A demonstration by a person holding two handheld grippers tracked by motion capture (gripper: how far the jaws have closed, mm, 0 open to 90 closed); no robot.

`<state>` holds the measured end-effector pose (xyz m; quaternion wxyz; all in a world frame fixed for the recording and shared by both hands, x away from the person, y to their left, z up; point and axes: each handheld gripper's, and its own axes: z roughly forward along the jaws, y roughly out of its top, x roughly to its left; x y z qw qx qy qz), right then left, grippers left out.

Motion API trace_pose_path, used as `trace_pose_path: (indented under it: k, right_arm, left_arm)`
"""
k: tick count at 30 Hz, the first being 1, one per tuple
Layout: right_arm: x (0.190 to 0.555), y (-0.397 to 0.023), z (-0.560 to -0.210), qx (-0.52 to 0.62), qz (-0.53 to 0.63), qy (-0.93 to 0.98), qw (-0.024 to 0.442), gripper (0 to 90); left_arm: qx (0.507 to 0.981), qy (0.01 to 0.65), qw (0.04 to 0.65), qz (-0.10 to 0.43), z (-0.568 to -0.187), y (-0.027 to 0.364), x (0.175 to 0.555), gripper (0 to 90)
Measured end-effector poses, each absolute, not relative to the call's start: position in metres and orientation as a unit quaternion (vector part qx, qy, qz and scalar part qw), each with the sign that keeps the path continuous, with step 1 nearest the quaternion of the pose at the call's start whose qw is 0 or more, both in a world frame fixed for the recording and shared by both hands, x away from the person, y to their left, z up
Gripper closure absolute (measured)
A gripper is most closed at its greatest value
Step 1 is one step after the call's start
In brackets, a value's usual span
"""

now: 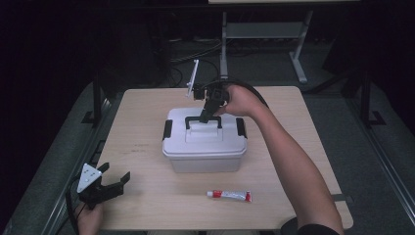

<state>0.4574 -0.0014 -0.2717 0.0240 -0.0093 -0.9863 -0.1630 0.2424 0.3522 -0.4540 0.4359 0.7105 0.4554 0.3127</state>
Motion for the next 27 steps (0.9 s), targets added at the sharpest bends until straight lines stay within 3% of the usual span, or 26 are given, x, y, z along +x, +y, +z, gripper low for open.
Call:
trace_pose_path:
  k: [27]
  right_arm:
    - [0.446, -0.018, -0.238, -0.016, -0.186, -0.982, 0.003, 84.3]
  left_arm:
    - [0.71, 0.454, 0.436, 0.315, -0.454, 0.351, 0.242, 13.4]
